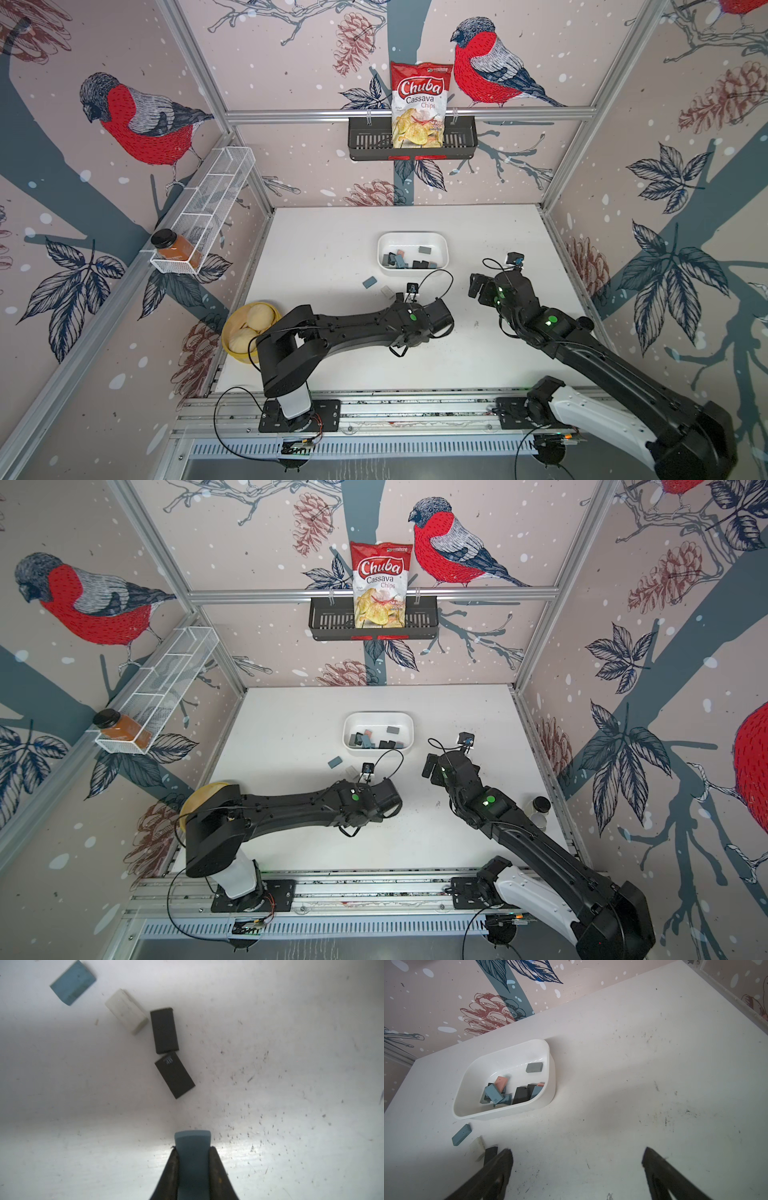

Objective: Put the eraser in the storage box
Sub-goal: Pick up the eraser from the center of the board, then place the eraser in the storage box.

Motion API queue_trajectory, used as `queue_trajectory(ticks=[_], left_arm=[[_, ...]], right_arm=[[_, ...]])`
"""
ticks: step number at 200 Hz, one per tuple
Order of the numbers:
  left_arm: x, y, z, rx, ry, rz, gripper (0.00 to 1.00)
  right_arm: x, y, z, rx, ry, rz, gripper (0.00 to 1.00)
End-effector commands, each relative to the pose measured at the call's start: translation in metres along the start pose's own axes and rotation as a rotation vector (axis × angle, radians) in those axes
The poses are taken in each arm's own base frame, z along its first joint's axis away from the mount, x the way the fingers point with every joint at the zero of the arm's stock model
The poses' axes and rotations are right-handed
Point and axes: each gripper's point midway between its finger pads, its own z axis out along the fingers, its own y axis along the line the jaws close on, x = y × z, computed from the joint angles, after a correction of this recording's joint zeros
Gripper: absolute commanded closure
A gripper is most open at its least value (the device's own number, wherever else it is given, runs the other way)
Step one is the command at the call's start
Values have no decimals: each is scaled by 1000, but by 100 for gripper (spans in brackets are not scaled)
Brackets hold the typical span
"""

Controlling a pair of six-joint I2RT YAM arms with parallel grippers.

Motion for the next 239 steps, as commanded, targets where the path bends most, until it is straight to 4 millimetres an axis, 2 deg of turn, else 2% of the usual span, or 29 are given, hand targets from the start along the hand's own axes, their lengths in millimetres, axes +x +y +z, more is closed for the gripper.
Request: queue_trajectory(ticks=[1, 31, 58, 77, 101, 146, 179, 208, 239], left_arm=[[-36, 12, -10, -5, -70, 14, 86], [-97, 18, -23, 23, -157, -23, 86], [-146, 27, -23, 21, -212, -56, 86], [-176, 31, -14, 29, -239, -77, 85], [-200, 31, 8, 36, -228, -79, 85], [-229, 26, 54, 10, -190, -53, 82], [-233, 21, 85, -5, -133, -39, 79], [-231, 17, 98, -3, -113, -36, 76], [-229, 12, 104, 12, -98, -32, 73]], right_arm=[[1, -2, 0, 4, -11, 19, 1], [10, 0, 2, -7, 7, 11, 1], [16, 6, 3, -27, 18, 4, 0], [21, 13, 4, -39, 30, -12, 1], [27, 21, 5, -41, 39, -40, 1], [37, 32, 8, -59, 56, -67, 1], [48, 37, 9, -58, 77, -96, 1], [55, 36, 10, -49, 93, -109, 1], [56, 36, 11, -49, 93, -112, 1]])
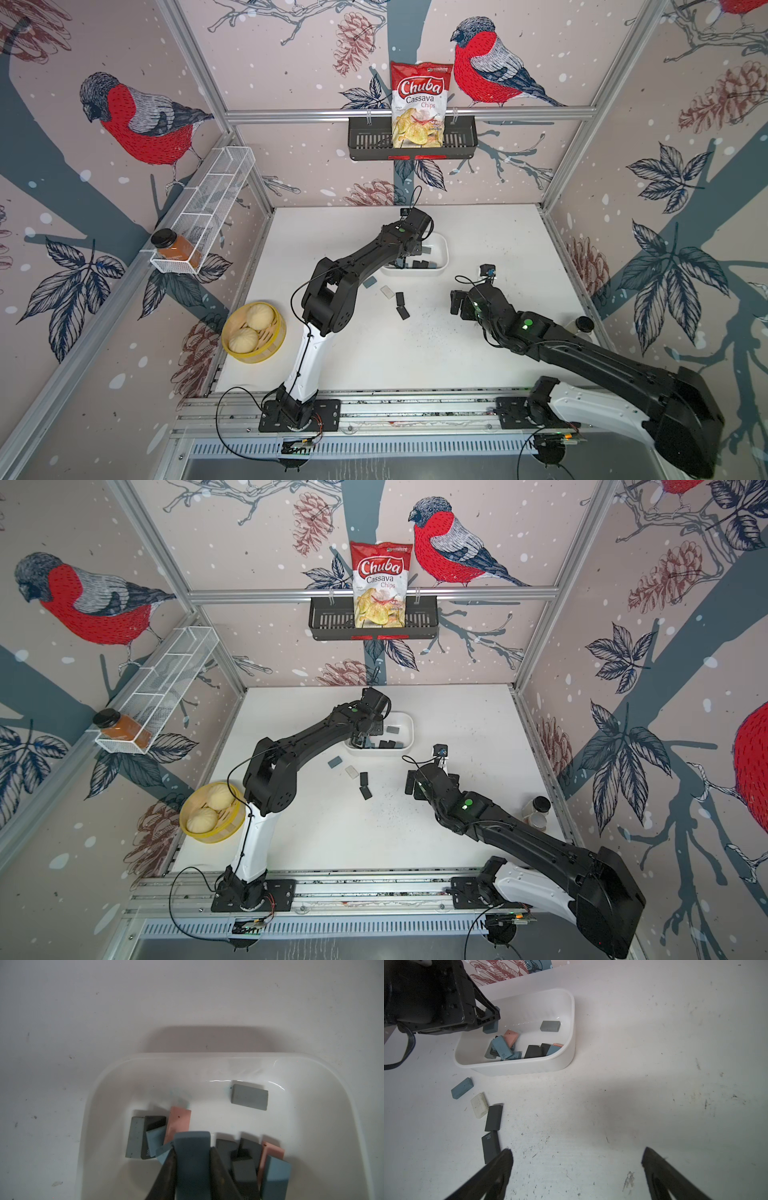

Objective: Put the eraser in the storage box
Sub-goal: Place the eraser in the storage box.

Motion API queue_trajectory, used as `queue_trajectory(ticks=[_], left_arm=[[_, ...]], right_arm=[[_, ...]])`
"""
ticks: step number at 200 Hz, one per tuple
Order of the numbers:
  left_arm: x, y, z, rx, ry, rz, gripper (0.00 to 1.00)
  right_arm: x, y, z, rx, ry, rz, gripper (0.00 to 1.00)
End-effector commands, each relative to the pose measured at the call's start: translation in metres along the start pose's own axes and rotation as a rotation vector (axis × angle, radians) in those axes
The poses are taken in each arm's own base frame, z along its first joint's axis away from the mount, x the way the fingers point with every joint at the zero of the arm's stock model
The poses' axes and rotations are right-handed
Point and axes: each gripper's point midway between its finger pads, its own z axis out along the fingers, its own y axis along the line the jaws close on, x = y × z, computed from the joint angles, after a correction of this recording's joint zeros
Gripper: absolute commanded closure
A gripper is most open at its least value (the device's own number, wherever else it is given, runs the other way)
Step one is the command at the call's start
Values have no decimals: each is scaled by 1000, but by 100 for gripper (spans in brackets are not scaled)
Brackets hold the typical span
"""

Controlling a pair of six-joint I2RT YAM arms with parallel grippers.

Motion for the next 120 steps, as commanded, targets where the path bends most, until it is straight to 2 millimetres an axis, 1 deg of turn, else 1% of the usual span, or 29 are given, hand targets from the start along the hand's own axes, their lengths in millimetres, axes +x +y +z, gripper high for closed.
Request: queue_trajectory(ticks=[1, 22, 50, 80, 89, 105, 120], left_arm=[[3, -2, 2, 7, 22, 15, 73], [4, -2, 2, 7, 28, 17, 69], [8, -2, 5, 8, 40, 19, 60], [9, -2, 5, 8, 43, 21, 40], [8, -2, 4, 8, 43, 21, 36], [2, -4, -4, 24, 29, 15, 27], [-7, -5, -16, 38, 5, 10, 19]], right_arm=[[-4, 0, 0, 8, -24, 16, 1], [-4, 1, 1, 3, -23, 14, 1], [-3, 4, 3, 3, -18, 11, 1], [0, 8, 5, 0, -9, 4, 1], [1, 10, 6, -1, -9, 1, 1], [3, 14, 6, -2, -6, -9, 1], [5, 17, 8, 1, -2, -18, 1]])
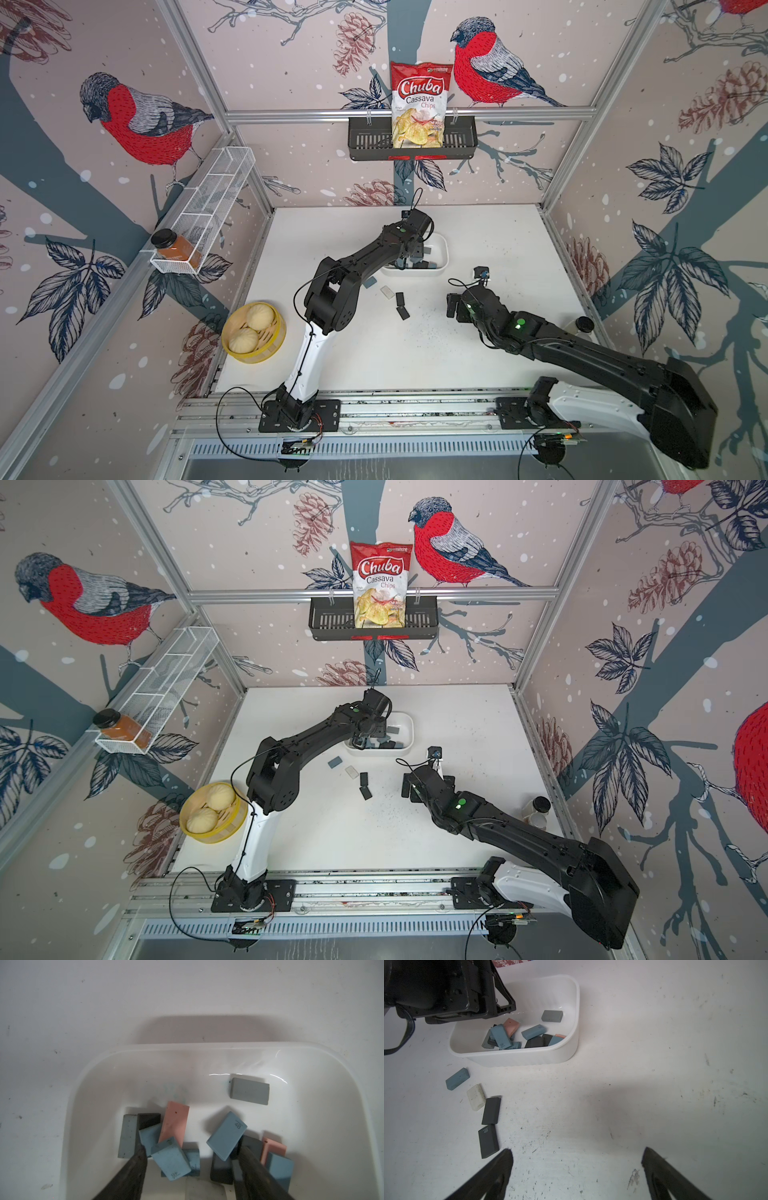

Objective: Put the eraser in the storage box
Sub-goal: Place the eraser in the storage box, then pick up the eraser from the center of the board.

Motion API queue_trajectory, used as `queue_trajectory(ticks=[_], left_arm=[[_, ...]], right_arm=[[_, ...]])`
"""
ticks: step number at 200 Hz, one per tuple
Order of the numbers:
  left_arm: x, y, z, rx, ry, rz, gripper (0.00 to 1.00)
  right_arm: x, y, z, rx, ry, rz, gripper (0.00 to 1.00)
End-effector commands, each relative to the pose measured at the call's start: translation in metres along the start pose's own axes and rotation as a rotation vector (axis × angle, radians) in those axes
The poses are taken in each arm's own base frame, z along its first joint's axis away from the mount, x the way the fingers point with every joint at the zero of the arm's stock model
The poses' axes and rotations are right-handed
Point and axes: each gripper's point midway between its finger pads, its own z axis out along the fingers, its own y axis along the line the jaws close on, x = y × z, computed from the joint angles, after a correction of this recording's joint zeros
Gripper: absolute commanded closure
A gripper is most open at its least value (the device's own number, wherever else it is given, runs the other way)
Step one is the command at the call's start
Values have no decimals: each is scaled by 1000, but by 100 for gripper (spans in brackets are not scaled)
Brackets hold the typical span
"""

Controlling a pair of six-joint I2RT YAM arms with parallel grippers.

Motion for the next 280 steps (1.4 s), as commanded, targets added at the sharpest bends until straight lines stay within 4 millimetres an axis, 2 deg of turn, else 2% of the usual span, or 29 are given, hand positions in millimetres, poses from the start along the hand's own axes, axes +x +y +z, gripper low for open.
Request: queue_trajectory(ticks=[1, 21, 42, 70, 90, 133, 180, 210, 253, 280], left_arm=[[-14, -2, -20, 27, -31, -2, 18], [-24, -1, -38, 35, -62, -8, 4], [-33, 7, -60, 27, -89, -16, 4], [-37, 30, -93, -8, -117, -49, 3], [-30, 52, -113, -19, -122, -82, 3], [5, 97, -138, -39, -108, -133, 3], [38, 142, -152, -72, -111, -170, 3], [50, 165, -156, -68, -132, -209, 3], [61, 179, -151, -60, -126, -235, 3], [59, 180, -153, -55, -132, -233, 3]], right_arm=[[-7, 6, 1, 5, -33, 10, 1], [-4, 11, 3, 2, -27, 0, 1], [0, 21, 5, -18, -17, -16, 1], [7, 40, 10, -40, 11, -66, 1], [17, 56, 18, -47, 39, -112, 1], [38, 91, 39, -59, 116, -230, 0], [58, 123, 63, -62, 199, -347, 10], [71, 132, 75, -51, 252, -386, 19], [79, 136, 86, -28, 297, -420, 28], [84, 136, 92, -19, 318, -428, 32]])
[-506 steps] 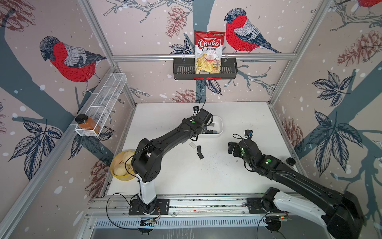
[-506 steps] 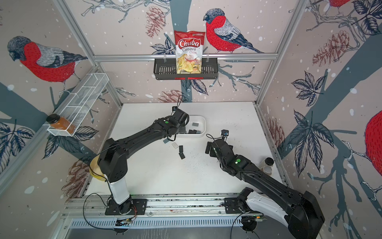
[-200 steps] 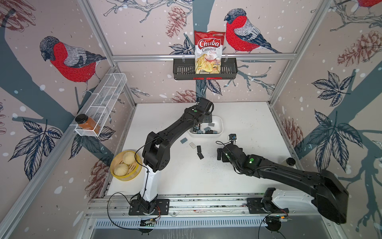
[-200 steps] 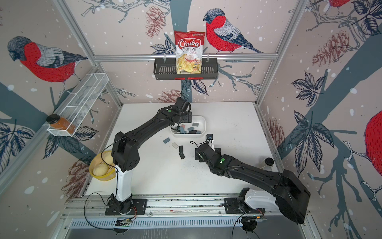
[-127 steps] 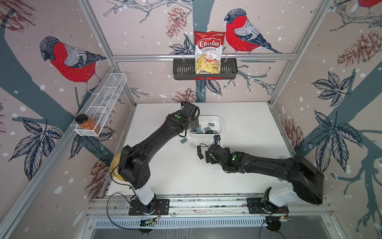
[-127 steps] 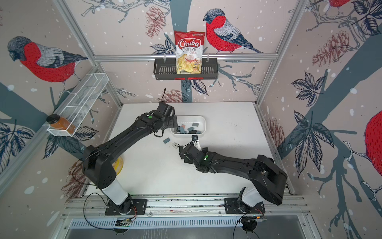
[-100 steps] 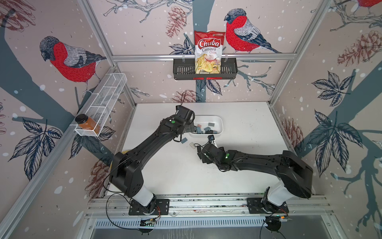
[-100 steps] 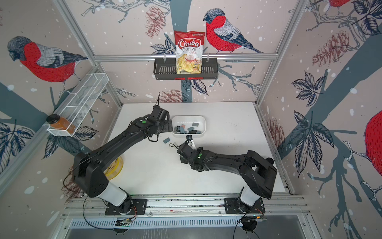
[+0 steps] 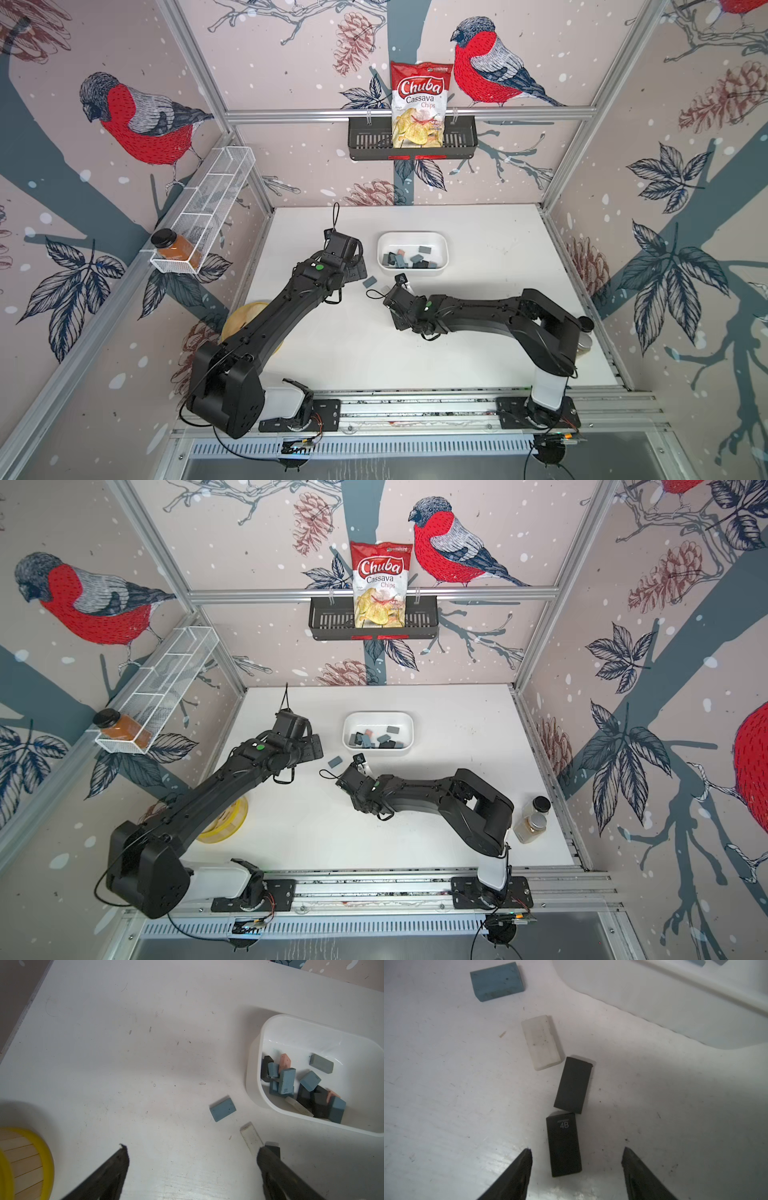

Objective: Put the eraser in the storage box
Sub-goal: Pick up the eraser from the center of the board.

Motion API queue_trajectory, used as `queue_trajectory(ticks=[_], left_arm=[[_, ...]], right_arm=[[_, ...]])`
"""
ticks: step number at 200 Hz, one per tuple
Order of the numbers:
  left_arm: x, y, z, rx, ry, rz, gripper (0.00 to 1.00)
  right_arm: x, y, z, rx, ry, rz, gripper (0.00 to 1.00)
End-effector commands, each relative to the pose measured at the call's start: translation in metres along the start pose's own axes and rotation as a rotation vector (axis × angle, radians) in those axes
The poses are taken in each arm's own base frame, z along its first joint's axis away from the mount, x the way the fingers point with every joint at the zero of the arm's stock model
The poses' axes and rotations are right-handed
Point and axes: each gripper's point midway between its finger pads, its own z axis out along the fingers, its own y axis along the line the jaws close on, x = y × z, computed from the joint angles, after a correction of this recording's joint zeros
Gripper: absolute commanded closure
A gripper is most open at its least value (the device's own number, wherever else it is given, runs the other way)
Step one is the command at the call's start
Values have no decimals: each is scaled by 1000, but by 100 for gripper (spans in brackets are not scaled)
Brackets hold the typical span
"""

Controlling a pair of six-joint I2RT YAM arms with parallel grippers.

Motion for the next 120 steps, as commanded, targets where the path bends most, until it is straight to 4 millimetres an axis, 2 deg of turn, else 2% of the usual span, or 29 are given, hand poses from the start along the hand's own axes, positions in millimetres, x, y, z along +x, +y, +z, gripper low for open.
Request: queue_trajectory(ticks=[1, 120], left_arm=[[-9, -4, -3, 32, -34, -1, 3], [-9, 0, -5, 36, -37, -17, 3]], right_arm=[[6, -1, 4, 11, 37, -26, 32], [7, 7, 21, 15, 70, -45, 51]])
